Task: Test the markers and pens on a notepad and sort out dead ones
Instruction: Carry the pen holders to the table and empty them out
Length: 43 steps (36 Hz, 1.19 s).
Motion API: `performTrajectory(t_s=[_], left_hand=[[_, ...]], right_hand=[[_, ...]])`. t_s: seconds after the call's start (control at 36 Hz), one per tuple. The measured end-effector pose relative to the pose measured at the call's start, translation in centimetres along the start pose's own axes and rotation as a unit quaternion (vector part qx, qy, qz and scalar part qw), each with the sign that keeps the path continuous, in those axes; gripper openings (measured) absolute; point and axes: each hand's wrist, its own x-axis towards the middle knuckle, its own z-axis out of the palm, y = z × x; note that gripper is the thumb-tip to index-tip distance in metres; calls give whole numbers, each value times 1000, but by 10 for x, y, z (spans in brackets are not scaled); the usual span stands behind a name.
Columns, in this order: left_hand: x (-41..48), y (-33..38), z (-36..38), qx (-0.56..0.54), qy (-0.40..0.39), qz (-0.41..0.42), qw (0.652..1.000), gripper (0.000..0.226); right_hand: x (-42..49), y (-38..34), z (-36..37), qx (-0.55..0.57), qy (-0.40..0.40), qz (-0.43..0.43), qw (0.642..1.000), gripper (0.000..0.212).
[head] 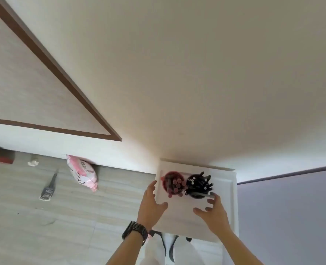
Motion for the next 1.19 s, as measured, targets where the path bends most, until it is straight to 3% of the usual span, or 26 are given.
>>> performTrajectory(t_s=[0.19, 0.56, 0.83, 0.92, 1.06, 1.19], left_hand=[[25, 13, 17, 24, -28, 25, 999, 108], [39, 14, 20, 100, -18, 131, 986, 100], [42, 20, 19, 190, -13, 149, 970, 100], [38, 20, 17, 156, -10, 121, 980, 100], [12, 10, 14, -54, -40, 37, 997, 84], [-33, -14, -3, -112, 32, -26, 993, 64]], right_hand=[[19, -3, 8, 16, 33, -40, 999, 115], [33, -14, 16, -79, 66, -117, 988, 109], [27, -20, 16, -83, 91, -138, 983, 96], [20, -26, 9, -61, 78, -121, 988, 88], [-6, -30, -14, -51, 31, -103, 993, 63], [-28, -16, -34, -81, -31, -100, 991, 64]])
